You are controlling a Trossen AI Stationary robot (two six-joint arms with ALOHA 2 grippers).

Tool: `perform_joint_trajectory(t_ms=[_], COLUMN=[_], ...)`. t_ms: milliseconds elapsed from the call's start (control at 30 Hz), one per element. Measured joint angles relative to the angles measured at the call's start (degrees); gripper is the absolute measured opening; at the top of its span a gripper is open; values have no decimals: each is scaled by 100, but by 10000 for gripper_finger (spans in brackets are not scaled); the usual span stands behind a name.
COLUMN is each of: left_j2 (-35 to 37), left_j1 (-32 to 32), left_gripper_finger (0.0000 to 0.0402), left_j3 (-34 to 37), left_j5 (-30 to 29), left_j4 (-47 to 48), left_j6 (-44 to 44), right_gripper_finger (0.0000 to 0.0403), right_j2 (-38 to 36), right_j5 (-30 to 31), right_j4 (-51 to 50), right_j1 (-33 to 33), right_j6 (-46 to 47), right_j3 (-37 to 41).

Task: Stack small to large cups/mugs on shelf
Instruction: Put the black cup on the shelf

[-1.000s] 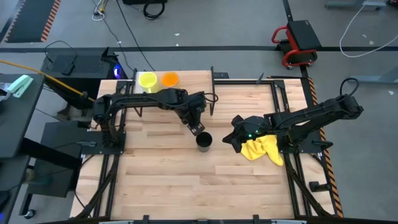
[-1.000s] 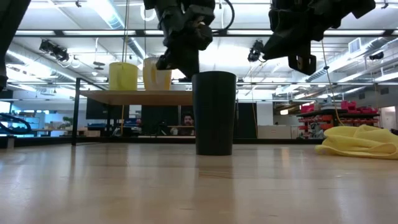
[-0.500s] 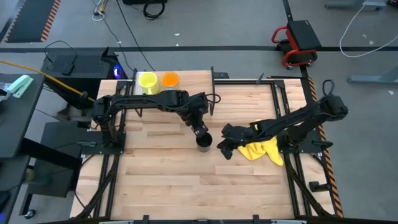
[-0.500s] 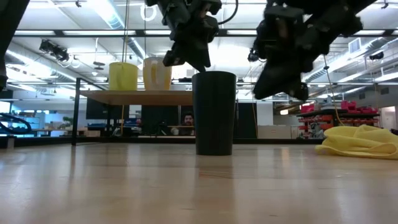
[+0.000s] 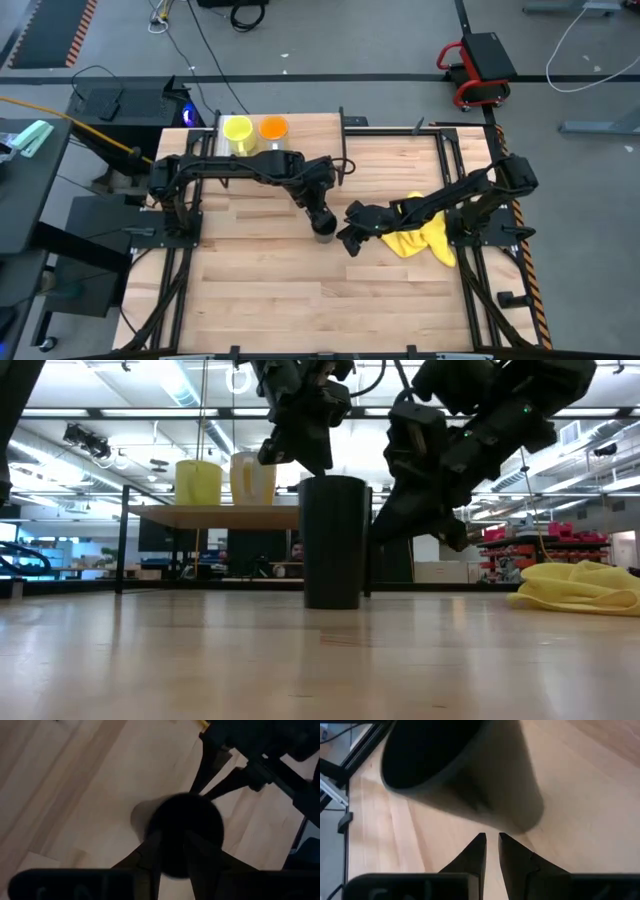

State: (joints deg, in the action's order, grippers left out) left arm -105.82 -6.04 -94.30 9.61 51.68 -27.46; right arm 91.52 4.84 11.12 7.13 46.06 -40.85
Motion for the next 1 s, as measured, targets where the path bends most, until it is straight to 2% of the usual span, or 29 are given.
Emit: perform_joint_trajectory(t_ms=[500, 1000], left_j2=[-120, -289], left_j1=[55, 65], left_gripper_finger=[84, 79], left_j3=[13, 9], left_j5=[-208, -345], left_j4=[586, 636], left_j6=[98, 111], right_gripper_finger=[58, 58], right_j2=[-86, -83], right_j5=[-43, -52], right_j4=[123, 126], right_j1=[-190, -188], right_j6=[-125, -126], right_j3=[-3, -3])
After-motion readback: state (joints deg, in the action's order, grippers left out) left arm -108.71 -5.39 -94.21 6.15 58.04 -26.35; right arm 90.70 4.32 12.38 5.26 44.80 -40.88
